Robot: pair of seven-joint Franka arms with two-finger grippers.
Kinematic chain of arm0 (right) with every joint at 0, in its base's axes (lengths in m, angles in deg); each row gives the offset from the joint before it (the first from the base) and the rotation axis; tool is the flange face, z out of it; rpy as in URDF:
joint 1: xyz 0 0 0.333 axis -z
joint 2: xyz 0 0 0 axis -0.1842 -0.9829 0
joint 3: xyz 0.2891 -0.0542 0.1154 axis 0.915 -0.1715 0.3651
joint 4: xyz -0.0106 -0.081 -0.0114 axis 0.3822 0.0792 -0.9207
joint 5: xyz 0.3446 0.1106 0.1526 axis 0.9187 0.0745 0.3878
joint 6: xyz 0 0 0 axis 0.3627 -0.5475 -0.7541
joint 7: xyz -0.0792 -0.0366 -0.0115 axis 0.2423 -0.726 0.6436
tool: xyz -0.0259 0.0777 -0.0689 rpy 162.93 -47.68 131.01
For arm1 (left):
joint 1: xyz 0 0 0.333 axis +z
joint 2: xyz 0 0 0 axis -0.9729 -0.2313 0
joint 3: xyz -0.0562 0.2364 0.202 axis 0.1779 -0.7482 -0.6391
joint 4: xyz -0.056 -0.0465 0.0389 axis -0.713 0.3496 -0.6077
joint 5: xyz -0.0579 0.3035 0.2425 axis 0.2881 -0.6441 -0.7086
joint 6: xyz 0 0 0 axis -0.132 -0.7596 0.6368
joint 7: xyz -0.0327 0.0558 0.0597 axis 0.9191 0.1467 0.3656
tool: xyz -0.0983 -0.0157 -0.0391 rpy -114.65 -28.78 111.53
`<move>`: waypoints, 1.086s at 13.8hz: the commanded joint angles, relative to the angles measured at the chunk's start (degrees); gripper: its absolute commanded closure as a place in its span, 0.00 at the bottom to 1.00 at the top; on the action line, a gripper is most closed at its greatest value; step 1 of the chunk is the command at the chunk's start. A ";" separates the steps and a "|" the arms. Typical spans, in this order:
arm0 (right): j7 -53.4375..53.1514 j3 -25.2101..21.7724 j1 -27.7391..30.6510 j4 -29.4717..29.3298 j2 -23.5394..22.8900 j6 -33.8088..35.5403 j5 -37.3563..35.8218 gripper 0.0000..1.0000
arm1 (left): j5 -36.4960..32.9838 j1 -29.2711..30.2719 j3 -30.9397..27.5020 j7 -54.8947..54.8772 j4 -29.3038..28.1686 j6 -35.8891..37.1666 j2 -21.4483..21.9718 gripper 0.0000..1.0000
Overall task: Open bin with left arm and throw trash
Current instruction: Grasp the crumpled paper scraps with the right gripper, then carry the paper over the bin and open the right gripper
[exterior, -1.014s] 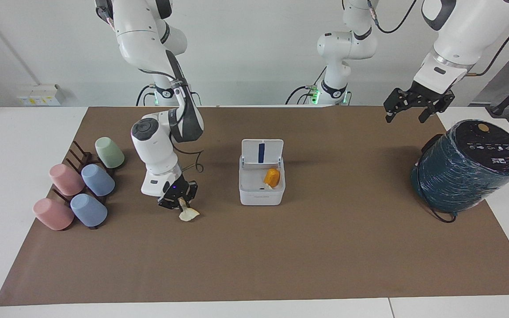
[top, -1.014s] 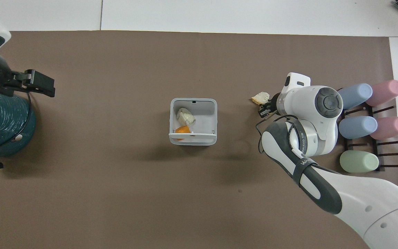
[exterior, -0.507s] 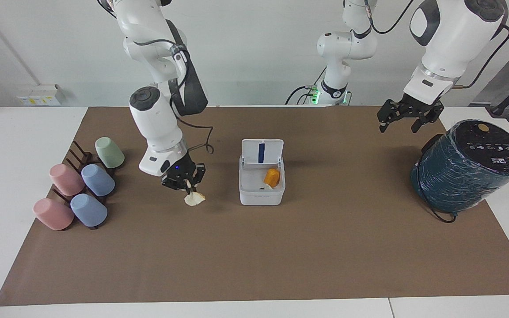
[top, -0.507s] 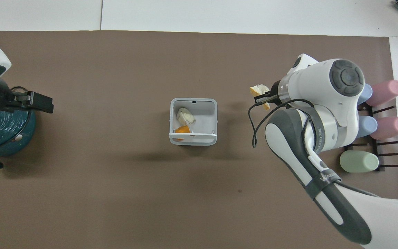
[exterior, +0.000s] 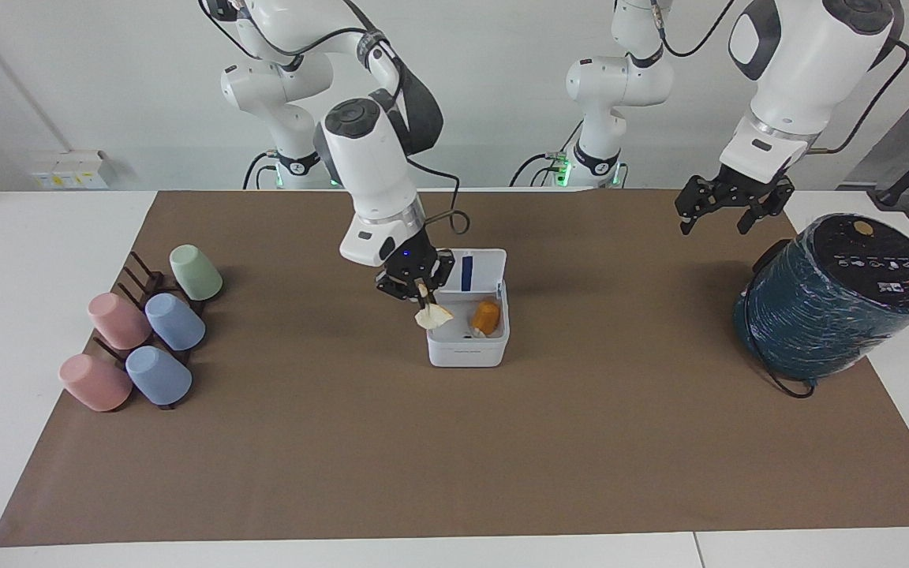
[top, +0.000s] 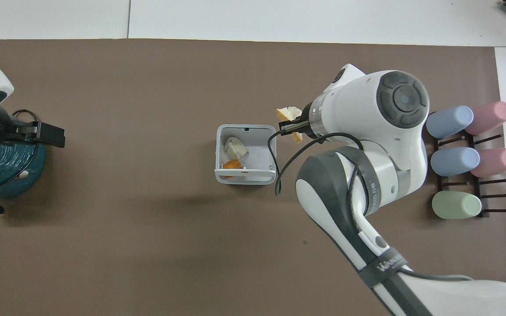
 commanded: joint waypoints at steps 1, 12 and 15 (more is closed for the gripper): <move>-2.81 0.12 -1.62 -1.00 -1.92 -1.38 1.28 1.00 | -1.23 0.38 0.48 -0.55 -2.47 -1.65 1.95 0.00; -4.05 0.20 -3.56 -0.39 -4.21 -3.49 3.48 0.00 | -1.23 -0.24 0.57 -0.37 -2.47 -1.57 1.95 0.00; -4.14 0.20 -3.56 -0.47 -4.21 -3.67 3.48 0.00 | -1.23 0.11 0.57 -0.63 -2.55 -1.74 1.95 0.00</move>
